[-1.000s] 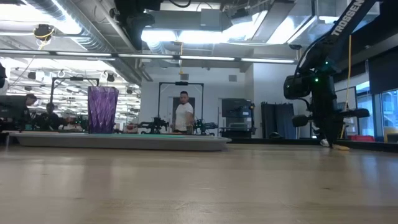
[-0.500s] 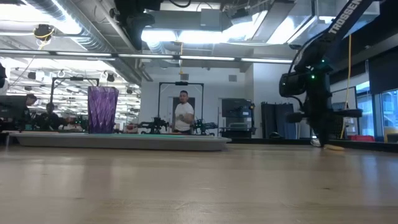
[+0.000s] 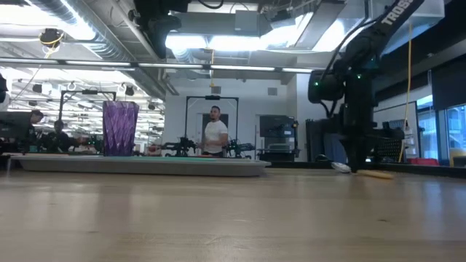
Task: Pick and place plate/cup/fork/spoon on tray
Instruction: Put the orange spoon on the right side of the light orange fork
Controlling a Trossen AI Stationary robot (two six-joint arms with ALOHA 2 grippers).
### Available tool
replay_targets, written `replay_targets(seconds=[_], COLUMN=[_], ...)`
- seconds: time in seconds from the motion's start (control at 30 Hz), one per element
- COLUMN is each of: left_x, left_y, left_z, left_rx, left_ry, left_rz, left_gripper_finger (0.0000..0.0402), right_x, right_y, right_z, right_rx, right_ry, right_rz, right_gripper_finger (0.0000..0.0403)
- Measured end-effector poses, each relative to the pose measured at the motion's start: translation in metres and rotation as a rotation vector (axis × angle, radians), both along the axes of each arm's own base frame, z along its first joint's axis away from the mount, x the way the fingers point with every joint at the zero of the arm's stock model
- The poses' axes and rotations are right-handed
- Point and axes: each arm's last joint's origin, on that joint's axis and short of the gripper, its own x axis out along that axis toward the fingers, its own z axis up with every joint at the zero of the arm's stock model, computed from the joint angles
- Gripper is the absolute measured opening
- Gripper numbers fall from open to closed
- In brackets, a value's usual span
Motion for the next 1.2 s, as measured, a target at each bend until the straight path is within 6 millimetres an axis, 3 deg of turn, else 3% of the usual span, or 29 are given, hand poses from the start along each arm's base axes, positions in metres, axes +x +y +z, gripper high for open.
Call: replay_targets(seconds=[0.2, 0.5, 0.8, 1.2], left_x=[0.000, 0.000, 0.000, 0.000], left_y=[0.000, 0.000, 0.000, 0.000], left_z=[0.000, 0.000, 0.000, 0.000], left_rx=[0.000, 0.000, 0.000, -0.002], left_ry=[0.000, 0.000, 0.000, 0.006], left_rz=[0.000, 0.000, 0.000, -0.001], left_gripper_finger=[0.0050, 0.0050, 0.0050, 0.0050], right_x=[0.009, 0.014, 0.015, 0.021], right_y=[0.016, 0.015, 0.011, 0.007], right_z=[0.000, 0.005, 0.007, -0.010], right_rx=[0.003, 0.016, -0.037, -0.027], right_ry=[0.001, -0.011, -0.006, 0.046], right_rz=[0.020, 0.067, 0.094, 0.144], right_gripper_finger=[0.0013, 0.0060, 0.0063, 0.0062])
